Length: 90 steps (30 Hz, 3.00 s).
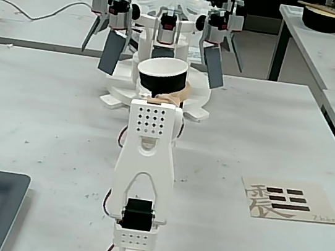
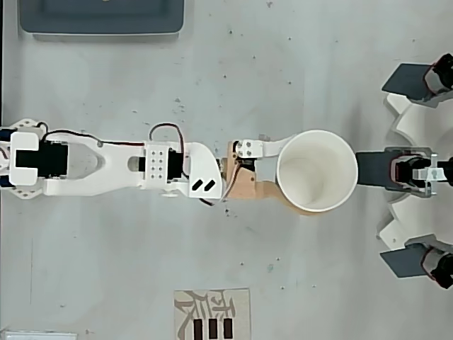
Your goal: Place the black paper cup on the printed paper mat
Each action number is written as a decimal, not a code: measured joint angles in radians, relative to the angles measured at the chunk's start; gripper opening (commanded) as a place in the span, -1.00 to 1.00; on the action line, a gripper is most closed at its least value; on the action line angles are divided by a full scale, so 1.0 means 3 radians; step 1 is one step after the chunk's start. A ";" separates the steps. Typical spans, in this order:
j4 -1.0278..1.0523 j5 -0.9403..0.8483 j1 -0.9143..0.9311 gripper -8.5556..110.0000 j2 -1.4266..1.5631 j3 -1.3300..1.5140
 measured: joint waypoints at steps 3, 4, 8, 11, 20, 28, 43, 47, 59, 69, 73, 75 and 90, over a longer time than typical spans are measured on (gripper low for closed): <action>-0.0169 -0.0159 0.0000 -0.74 -0.0148 -0.0005; -0.0276 -0.0179 0.0000 -0.74 -0.0225 0.0005; -0.0378 -0.0205 0.0005 -0.74 -0.0302 0.0000; -0.0389 -0.0210 0.0005 -0.74 -0.0302 0.0000; -0.0399 -0.0210 0.0005 -0.75 -0.0302 0.0000; -0.0399 -0.0082 0.0005 -0.75 -0.0281 0.0102; -0.0399 0.0010 0.0005 -0.73 0.0522 0.0752; -0.0399 0.0010 0.0005 -0.73 0.0787 0.1012; -0.0399 0.0010 0.0005 -0.73 0.1774 0.1907; -0.0399 -0.0005 0.0005 -0.73 0.2434 0.2485; -0.0409 -0.0066 0.0123 -0.73 0.2613 0.2649; -0.0481 -0.0102 0.0220 -0.72 0.2664 0.2695; -0.0941 -0.0251 0.1089 -0.73 0.2669 0.2777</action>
